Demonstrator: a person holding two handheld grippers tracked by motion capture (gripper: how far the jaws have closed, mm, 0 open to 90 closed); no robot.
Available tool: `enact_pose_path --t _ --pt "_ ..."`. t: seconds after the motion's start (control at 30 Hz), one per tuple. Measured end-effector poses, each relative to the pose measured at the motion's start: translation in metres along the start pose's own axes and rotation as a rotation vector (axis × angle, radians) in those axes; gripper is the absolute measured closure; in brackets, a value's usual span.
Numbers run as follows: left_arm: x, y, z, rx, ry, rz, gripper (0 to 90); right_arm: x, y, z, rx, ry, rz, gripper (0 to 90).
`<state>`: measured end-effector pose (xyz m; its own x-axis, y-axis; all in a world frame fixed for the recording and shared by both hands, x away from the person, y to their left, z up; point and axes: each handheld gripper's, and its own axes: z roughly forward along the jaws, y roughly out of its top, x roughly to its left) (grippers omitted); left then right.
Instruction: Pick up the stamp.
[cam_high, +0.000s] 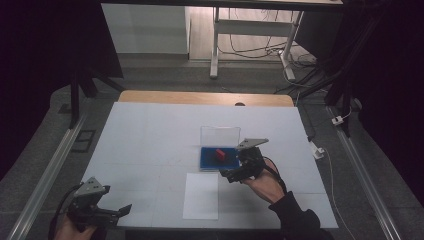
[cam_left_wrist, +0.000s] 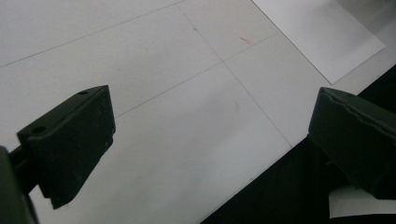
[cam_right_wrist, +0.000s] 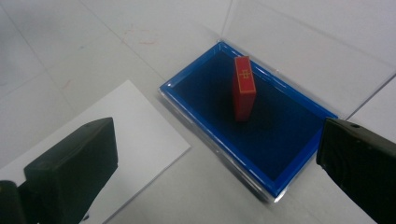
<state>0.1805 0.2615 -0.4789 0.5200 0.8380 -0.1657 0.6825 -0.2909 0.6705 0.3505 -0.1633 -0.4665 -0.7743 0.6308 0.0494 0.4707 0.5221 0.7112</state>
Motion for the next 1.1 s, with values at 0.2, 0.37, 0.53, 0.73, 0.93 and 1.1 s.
enact_pose_path --t 0.2,0.37,0.53,0.73,0.93,1.1 --pt "0.000 0.000 0.000 0.000 -0.001 0.001 1.2 -0.003 0.006 0.011 0.017 -0.012 -0.004 0.0" --pt "0.000 0.000 0.000 0.000 0.000 -0.001 1.2 -0.005 0.012 0.022 0.023 -0.026 -0.023 0.0" --pt "0.000 0.000 0.000 0.001 0.001 -0.001 1.1 -0.007 0.014 0.034 0.037 -0.037 -0.029 0.0" --pt "0.000 0.000 0.000 0.001 0.000 0.000 1.2 -0.011 0.017 0.045 0.056 -0.060 -0.034 4.1" --pt "0.000 0.000 0.000 0.002 -0.003 -0.001 1.2 -0.015 0.020 0.050 0.067 -0.051 -0.049 26.7" --pt "0.000 0.000 0.001 0.004 -0.001 0.002 1.2 -0.017 0.022 0.052 0.082 -0.035 -0.047 46.8"
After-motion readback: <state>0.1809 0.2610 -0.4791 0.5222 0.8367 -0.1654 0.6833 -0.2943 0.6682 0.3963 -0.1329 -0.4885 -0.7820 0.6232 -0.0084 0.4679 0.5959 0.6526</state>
